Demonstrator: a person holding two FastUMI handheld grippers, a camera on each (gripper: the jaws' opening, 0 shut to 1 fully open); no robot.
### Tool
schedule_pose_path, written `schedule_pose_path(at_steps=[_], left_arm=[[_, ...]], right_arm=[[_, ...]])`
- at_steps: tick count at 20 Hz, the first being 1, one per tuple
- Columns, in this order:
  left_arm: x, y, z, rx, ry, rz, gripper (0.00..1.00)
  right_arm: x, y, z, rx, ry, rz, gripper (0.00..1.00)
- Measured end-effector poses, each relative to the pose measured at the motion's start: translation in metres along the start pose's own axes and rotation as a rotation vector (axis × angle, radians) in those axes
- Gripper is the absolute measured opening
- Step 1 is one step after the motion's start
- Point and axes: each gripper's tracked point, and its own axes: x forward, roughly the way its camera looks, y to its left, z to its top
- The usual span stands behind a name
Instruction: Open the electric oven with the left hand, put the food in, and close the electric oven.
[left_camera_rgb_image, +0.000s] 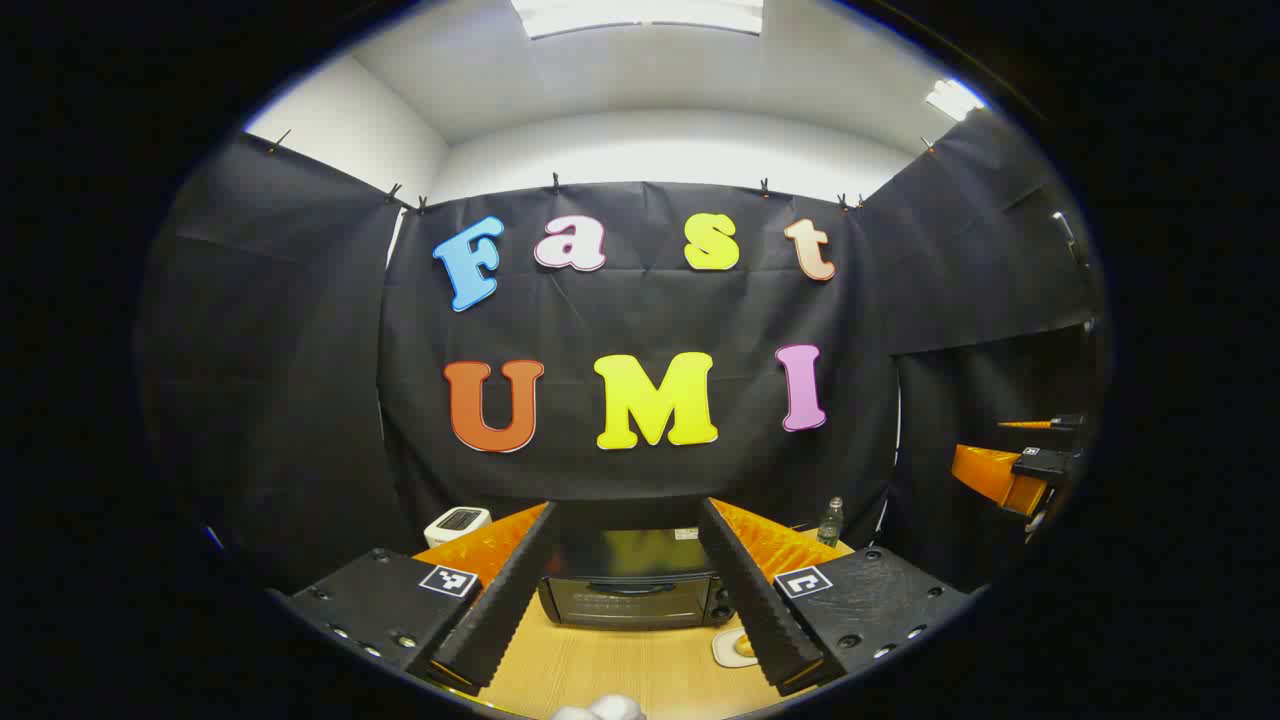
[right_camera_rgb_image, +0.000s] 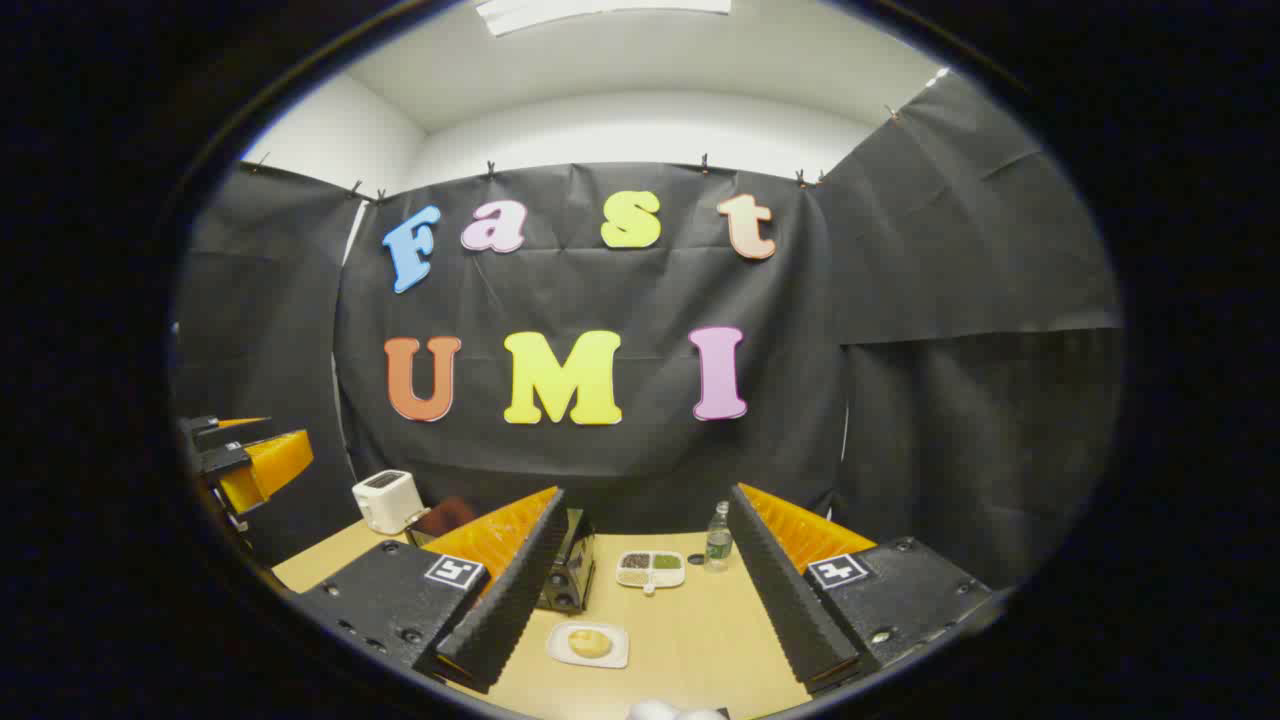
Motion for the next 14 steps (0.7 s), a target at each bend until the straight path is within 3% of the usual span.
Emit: schedule_pose_path(at_steps=[14], left_arm=[[0.016,0.004,-0.010,0.033,-0.001,0.012,0.93]], right_arm=[[0.015,-0.005,0.005,-0.006,-0.019,-0.013,0.99]])
